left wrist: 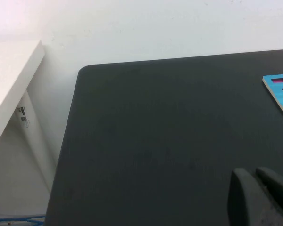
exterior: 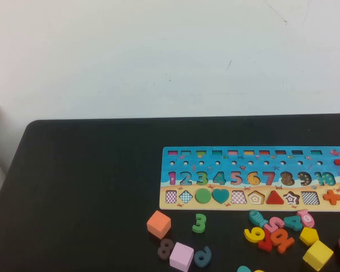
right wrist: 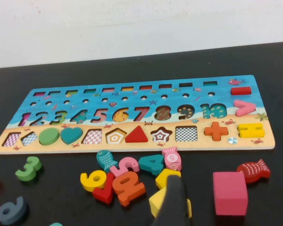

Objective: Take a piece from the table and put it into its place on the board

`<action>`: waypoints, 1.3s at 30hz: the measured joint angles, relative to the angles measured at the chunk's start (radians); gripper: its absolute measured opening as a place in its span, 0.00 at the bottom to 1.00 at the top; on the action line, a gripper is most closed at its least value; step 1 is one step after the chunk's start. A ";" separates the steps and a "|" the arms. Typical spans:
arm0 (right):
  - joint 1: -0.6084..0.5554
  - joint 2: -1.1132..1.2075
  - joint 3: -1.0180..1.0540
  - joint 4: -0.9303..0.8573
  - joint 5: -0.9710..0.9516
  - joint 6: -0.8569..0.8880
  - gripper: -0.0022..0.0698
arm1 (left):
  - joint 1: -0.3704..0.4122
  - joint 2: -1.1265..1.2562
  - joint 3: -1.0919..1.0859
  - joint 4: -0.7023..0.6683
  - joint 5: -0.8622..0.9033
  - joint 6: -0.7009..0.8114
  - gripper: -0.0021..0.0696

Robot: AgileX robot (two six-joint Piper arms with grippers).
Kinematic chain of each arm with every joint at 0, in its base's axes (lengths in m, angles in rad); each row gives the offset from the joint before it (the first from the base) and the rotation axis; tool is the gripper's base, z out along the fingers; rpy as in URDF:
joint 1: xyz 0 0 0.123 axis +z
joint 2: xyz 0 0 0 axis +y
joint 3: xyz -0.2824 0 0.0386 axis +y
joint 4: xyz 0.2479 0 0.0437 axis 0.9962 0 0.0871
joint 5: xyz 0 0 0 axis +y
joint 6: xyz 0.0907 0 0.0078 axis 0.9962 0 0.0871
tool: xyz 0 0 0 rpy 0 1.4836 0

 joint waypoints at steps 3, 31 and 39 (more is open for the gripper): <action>0.000 0.000 0.000 0.000 0.000 0.000 0.85 | 0.000 0.000 0.000 0.000 0.000 0.000 0.03; 0.000 0.000 0.000 0.002 0.000 0.000 0.85 | 0.000 0.000 0.000 0.000 0.000 0.000 0.03; 0.000 0.000 0.002 0.340 0.018 0.000 0.85 | 0.000 0.000 0.000 0.000 0.000 0.002 0.03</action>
